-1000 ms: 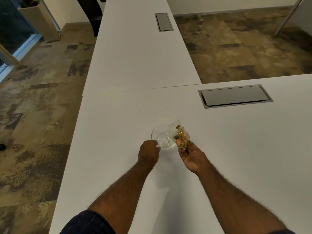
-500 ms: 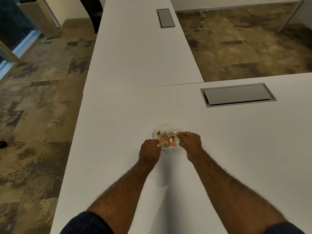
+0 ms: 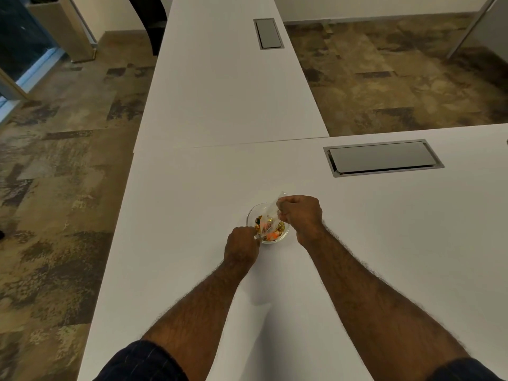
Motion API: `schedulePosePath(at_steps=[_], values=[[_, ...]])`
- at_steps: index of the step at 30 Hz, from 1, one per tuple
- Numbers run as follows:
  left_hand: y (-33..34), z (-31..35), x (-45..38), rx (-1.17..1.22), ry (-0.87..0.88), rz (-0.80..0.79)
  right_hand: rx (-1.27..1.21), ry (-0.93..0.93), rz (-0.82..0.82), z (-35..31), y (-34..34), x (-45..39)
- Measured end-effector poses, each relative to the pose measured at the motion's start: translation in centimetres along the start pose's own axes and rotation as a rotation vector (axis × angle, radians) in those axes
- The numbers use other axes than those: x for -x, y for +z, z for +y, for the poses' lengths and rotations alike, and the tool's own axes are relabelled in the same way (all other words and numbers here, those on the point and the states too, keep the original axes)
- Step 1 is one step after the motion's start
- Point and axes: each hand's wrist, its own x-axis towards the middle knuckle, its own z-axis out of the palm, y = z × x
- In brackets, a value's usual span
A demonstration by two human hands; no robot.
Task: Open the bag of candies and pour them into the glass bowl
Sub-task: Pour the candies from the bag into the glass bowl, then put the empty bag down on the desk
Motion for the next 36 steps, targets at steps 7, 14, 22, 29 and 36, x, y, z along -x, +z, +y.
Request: schedulePosePath(at_steps=[7,14,22,29,36], values=[[-0.3,0.0,-0.1,-0.029,0.038,-0.012,-0.076,0.009,-0.005,-0.3,-0.6,1.0],[-0.3,0.3,1.6,0.048,-0.044,0.046,-0.376,0.028,-0.094,0.5,-1.9,3.6],[-2.8,1.4,5.3,1.202,-0.294,0.019,-0.589,0.152,-0.25,4.3,-1.5,7.3],[-2.0,-1.9,9.0,1.101,-0.316,0.038,-0.472,0.255,-0.327,9.4,-0.5,10.3],[0.2,-6.0,13.1,0.831,-0.311,-0.012,0.001,0.274,-0.369,14.6,-0.2,12.1]])
